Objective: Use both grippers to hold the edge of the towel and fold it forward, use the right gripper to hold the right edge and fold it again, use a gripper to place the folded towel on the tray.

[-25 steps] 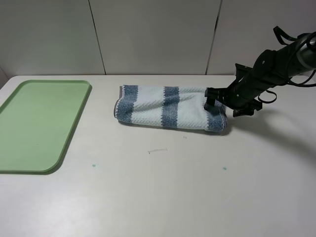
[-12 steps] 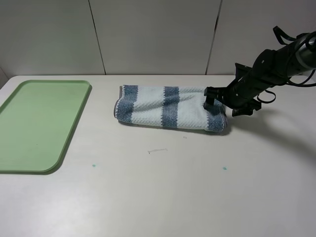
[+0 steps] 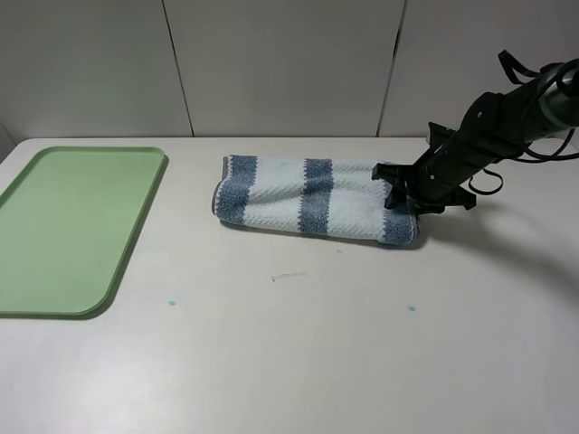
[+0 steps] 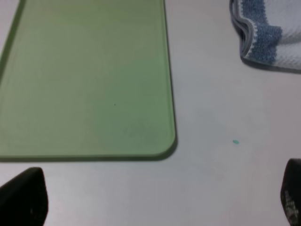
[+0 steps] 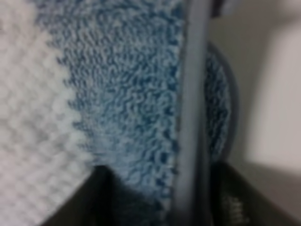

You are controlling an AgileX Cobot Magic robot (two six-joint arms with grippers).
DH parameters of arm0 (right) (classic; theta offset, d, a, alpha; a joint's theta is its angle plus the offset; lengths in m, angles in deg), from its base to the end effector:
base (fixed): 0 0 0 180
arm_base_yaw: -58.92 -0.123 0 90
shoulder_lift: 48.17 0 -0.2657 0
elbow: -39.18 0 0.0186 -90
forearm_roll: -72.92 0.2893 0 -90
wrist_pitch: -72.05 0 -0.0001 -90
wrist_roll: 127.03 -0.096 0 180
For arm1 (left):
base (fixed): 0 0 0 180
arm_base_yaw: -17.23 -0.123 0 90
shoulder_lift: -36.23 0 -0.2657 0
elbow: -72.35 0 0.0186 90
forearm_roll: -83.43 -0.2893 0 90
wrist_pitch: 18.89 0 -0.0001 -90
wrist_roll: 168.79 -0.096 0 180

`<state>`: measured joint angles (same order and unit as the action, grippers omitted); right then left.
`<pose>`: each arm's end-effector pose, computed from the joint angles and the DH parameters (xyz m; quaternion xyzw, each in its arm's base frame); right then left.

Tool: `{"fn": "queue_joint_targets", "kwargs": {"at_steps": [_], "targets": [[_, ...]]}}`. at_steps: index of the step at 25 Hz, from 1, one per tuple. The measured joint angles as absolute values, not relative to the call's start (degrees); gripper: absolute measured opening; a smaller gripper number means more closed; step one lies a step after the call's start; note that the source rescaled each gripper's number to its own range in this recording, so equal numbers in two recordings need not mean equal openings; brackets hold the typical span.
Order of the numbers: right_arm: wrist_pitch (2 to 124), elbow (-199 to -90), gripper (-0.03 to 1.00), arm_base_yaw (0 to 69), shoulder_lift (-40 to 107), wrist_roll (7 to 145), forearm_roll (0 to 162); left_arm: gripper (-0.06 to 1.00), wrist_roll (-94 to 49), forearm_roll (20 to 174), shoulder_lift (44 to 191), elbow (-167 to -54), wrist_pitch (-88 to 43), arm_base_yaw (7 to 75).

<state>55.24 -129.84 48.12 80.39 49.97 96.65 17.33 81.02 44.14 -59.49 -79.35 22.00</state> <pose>0.3984 0.0874 0.0363 0.1149 0.9679 0.1219 0.1873 0.0524 -0.0008 0.2936 -0.0108 0.8502 -0.0290 0.5255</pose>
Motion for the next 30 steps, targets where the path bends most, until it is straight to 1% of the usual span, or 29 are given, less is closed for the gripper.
{"fn": "queue_joint_targets", "kwargs": {"at_steps": [4, 6, 7, 18, 30], "targets": [[55.19, -129.84, 0.17, 47.93, 80.49, 49.78, 97.02, 1.00, 17.33, 81.02, 44.14, -59.49, -79.35, 22.00], [55.19, -129.84, 0.08, 47.93, 80.49, 49.78, 97.02, 1.00, 17.33, 81.02, 44.14, -59.49, -79.35, 22.00], [55.19, -129.84, 0.05, 47.93, 80.49, 49.74, 97.02, 1.00, 17.33, 81.02, 44.14, -59.49, -79.35, 22.00], [55.03, -129.84, 0.05, 47.93, 80.41, 49.74, 96.29, 1.00, 17.33, 81.02, 44.14, -59.49, -79.35, 22.00], [50.62, -129.73, 0.05, 48.02, 78.64, 49.12, 92.19, 1.00, 17.33, 81.02, 44.14, -59.49, -79.35, 22.00]]}}
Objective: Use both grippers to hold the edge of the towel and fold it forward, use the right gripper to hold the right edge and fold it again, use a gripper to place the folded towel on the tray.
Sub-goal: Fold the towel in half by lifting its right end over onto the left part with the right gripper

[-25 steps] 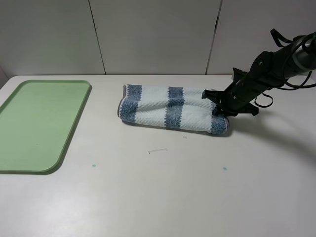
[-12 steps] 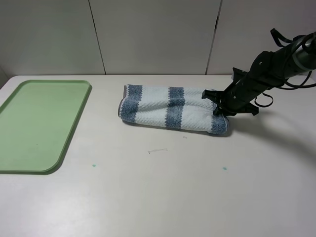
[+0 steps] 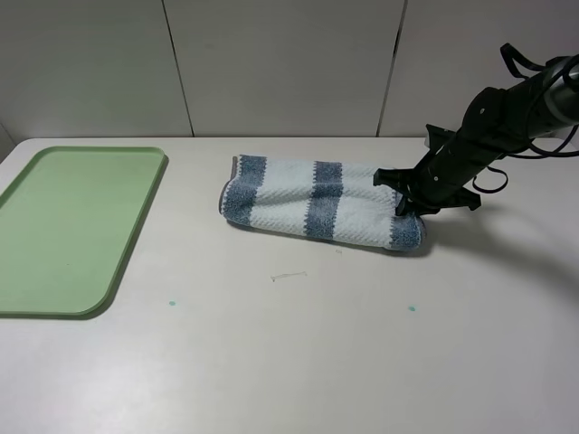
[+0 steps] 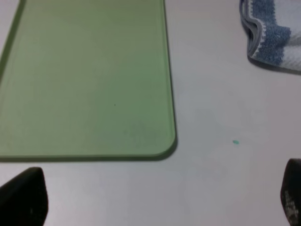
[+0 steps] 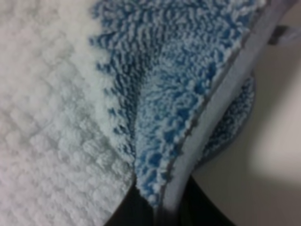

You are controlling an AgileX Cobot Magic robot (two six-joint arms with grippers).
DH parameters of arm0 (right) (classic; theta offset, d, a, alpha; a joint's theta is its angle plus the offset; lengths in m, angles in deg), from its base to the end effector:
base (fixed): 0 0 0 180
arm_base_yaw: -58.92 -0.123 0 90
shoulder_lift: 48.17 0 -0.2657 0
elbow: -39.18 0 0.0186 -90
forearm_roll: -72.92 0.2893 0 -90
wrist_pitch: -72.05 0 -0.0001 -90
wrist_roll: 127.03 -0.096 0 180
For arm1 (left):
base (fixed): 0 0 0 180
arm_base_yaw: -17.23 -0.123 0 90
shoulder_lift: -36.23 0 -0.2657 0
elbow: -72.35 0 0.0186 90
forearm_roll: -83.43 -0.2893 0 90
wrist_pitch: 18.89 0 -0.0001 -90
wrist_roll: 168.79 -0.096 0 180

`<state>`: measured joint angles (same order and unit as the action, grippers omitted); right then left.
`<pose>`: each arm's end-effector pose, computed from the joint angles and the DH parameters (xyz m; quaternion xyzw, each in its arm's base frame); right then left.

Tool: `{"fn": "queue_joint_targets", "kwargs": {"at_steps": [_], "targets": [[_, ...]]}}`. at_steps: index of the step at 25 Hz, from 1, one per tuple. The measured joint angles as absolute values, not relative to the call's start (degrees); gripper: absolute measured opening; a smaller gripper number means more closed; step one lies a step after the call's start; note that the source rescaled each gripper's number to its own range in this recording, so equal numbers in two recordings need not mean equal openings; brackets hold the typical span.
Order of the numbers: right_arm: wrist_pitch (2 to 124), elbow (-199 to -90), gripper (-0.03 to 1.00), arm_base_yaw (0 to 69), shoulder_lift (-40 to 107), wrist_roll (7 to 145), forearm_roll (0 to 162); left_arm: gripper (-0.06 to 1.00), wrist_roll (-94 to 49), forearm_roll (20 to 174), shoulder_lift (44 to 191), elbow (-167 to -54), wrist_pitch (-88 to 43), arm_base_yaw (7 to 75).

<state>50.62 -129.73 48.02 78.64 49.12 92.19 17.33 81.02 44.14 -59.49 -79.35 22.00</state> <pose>0.3928 0.0875 0.0450 0.0824 0.9768 0.1101 0.1641 0.0524 -0.0008 0.2936 -0.0108 0.8502 -0.0290 0.5255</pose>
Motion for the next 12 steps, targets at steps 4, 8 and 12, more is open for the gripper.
{"fn": "queue_joint_targets", "kwargs": {"at_steps": [4, 8, 12], "targets": [[48.73, -129.62, 0.05, 48.79, 77.66, 48.71, 90.27, 1.00, 17.33, 81.02, 44.14, -59.49, -79.35, 22.00], [46.77, -129.50, 0.05, 50.14, 75.86, 48.23, 88.33, 1.00, 17.33, 81.02, 44.14, -59.49, -79.35, 22.00], [44.62, -129.43, 0.05, 51.54, 74.24, 48.23, 86.73, 1.00, 17.33, 81.02, 44.14, -59.49, -79.35, 22.00]]}}
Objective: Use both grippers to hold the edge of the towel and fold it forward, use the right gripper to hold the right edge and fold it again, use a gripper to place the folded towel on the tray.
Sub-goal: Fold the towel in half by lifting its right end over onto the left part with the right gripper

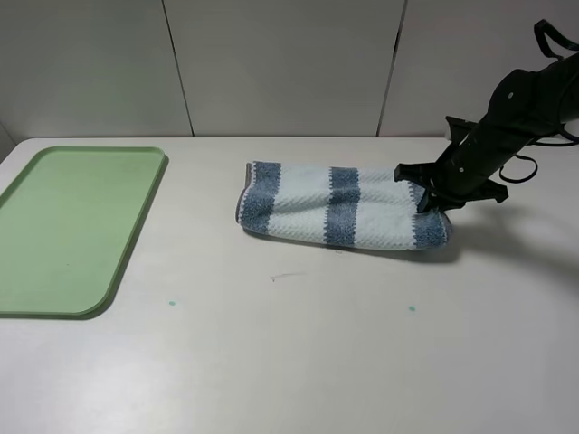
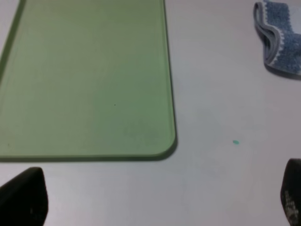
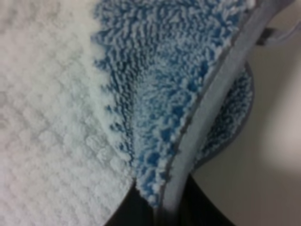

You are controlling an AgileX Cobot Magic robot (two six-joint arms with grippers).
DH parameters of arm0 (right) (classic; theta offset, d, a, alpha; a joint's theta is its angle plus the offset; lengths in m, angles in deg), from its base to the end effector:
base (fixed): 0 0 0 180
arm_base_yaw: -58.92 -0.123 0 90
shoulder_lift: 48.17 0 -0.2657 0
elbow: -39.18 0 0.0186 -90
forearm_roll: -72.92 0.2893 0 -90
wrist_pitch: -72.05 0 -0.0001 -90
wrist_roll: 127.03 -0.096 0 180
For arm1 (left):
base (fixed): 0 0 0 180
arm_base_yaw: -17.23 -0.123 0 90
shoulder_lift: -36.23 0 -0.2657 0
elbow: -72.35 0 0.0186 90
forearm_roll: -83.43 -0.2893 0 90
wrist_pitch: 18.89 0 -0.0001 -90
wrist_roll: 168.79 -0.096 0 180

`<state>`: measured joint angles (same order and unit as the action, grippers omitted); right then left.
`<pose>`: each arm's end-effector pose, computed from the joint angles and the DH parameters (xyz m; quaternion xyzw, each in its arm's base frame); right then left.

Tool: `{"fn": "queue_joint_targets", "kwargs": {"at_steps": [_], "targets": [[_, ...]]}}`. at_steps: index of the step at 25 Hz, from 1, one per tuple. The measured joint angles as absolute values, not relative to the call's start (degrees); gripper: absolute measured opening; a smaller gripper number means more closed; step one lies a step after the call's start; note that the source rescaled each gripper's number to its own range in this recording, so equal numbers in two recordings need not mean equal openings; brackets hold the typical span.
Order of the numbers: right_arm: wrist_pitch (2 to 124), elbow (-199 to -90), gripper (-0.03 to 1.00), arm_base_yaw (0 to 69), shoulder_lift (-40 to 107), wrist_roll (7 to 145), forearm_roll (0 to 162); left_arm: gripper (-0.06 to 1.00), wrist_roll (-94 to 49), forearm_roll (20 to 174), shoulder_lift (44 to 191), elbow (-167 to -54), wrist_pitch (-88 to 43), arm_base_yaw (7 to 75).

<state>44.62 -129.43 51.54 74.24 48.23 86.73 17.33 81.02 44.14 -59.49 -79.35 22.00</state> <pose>0.3911 0.0613 0.0705 0.0737 0.9814 0.0887 0.1534 0.0524 -0.0008 0.2936 -0.0108 0.8502 -0.0290 0.5255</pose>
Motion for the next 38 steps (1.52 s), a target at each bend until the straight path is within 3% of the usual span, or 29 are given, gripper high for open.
{"fn": "queue_joint_targets", "kwargs": {"at_steps": [16, 38], "targets": [[39.51, -129.33, 0.05, 55.74, 68.67, 46.79, 81.22, 1.00, 17.33, 81.02, 44.14, -59.49, -79.35, 22.00], [33.06, -129.33, 0.05, 56.57, 61.87, 44.21, 76.23, 1.00, 17.33, 81.02, 44.14, -59.49, -79.30, 22.00]]}}
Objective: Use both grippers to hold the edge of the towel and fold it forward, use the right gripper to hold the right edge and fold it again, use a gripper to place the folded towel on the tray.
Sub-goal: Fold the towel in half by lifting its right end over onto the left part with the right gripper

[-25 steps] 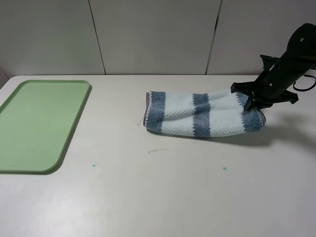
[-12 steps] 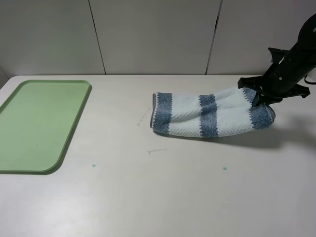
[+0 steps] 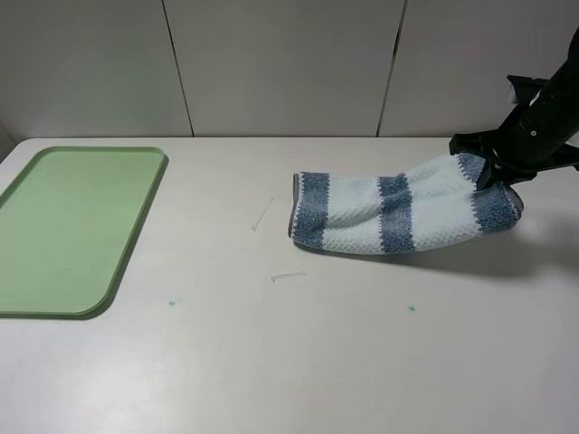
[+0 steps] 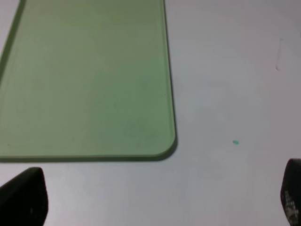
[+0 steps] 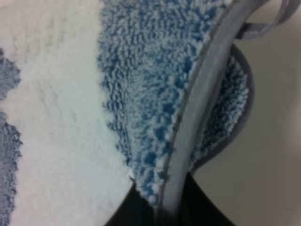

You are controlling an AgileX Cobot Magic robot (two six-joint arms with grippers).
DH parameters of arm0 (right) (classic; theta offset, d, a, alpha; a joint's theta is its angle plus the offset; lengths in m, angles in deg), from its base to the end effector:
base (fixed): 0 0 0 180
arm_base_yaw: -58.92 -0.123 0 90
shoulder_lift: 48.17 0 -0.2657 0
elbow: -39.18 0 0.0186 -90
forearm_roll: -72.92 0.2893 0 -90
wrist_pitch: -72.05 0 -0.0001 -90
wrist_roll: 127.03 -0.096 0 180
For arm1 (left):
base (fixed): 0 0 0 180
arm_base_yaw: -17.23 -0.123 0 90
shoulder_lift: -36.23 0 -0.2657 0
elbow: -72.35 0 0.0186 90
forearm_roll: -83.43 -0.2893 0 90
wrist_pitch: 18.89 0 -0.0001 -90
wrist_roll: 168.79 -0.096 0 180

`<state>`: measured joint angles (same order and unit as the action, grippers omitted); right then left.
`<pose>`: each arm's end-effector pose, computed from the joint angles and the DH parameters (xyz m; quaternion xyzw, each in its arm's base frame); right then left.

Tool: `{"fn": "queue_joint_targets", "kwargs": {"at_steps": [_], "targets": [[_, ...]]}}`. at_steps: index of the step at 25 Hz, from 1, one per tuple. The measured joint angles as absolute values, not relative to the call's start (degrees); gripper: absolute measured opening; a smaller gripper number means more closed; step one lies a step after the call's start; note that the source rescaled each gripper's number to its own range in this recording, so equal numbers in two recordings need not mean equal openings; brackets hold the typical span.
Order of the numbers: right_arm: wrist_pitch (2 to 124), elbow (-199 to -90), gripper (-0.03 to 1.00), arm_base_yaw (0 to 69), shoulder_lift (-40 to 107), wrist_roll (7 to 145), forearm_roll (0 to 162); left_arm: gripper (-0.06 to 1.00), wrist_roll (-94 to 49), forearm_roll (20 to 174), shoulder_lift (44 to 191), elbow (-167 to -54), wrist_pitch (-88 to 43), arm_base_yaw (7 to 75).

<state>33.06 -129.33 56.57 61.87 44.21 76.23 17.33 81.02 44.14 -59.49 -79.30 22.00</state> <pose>0.3789 0.0190 0.1467 0.0741 0.9826 0.0380 0.1662 0.0524 -0.0009 0.2936 -0.0108 0.8500 -0.0290 0.5259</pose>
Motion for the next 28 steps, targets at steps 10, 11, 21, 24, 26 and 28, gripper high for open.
{"fn": "queue_joint_targets", "kwargs": {"at_steps": [10, 11, 21, 24, 26, 28], "targets": [[32.82, -129.33, 0.05, 52.96, 60.91, 44.02, 77.48, 1.00, 17.33, 81.02, 44.14, -59.49, -79.30, 22.00], [32.82, -129.33, 0.05, 52.44, 60.91, 44.02, 77.67, 1.00, 17.33, 81.02, 44.14, -59.49, -79.30, 22.00], [33.23, -129.33, 0.05, 47.94, 60.19, 44.02, 79.85, 1.00, 17.33, 81.02, 44.14, -59.49, -79.24, 22.00], [33.30, -129.67, 0.05, 47.18, 59.20, 43.98, 80.19, 1.00, 17.33, 81.02, 44.14, -59.49, -79.24, 22.00], [32.76, -130.86, 0.05, 46.38, 59.10, 43.98, 80.33, 1.00, 17.33, 81.02, 44.14, -59.49, -79.24, 22.00], [32.63, -132.25, 0.05, 45.40, 59.10, 43.98, 80.33, 1.00, 17.33, 81.02, 44.14, -59.49, -79.24, 22.00]]}}
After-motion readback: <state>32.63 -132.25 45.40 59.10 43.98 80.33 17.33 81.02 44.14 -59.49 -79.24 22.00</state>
